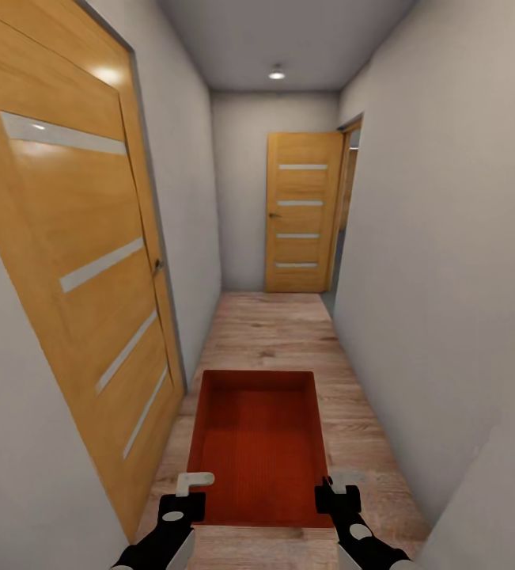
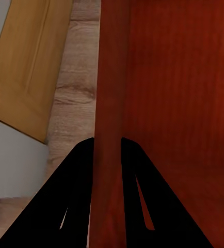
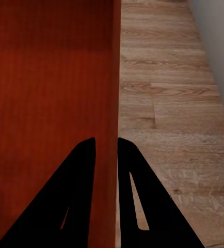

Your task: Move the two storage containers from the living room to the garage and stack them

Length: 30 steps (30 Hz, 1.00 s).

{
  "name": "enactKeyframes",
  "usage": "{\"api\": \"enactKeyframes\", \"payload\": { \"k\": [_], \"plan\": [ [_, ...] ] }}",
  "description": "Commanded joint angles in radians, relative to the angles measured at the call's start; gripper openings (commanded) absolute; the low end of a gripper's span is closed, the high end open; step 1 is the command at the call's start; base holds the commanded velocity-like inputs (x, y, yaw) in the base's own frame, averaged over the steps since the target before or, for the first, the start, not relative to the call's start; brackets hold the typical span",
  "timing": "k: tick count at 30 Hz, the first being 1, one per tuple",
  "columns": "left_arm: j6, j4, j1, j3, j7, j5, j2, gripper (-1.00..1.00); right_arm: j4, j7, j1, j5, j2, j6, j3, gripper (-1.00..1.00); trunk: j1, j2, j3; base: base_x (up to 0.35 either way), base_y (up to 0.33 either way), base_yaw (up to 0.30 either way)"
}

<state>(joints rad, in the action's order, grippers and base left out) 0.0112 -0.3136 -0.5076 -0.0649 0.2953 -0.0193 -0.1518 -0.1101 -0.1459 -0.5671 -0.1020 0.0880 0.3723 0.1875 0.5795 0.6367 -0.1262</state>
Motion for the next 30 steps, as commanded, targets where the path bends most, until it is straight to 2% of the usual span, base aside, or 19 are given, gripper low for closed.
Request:
{"api": "enactKeyframes", "payload": {
  "k": [1,30],
  "plan": [
    [0.003,0.013,0.000,-0.024,0.011,-0.016,0.006,-1.00,-0.002,-0.003,-0.002,0.000,-0.002,0.094,-0.003,-1.00,0.001,0.001,-0.002,0.322,0.000,0.000],
    [0.004,0.013,0.000,-0.024,0.011,-0.016,0.006,-1.00,-0.002,-0.003,-0.002,0.007,-0.002,0.096,-0.003,-1.00,0.001,0.001,-0.002,0.322,0.000,0.000]
  ]
}}
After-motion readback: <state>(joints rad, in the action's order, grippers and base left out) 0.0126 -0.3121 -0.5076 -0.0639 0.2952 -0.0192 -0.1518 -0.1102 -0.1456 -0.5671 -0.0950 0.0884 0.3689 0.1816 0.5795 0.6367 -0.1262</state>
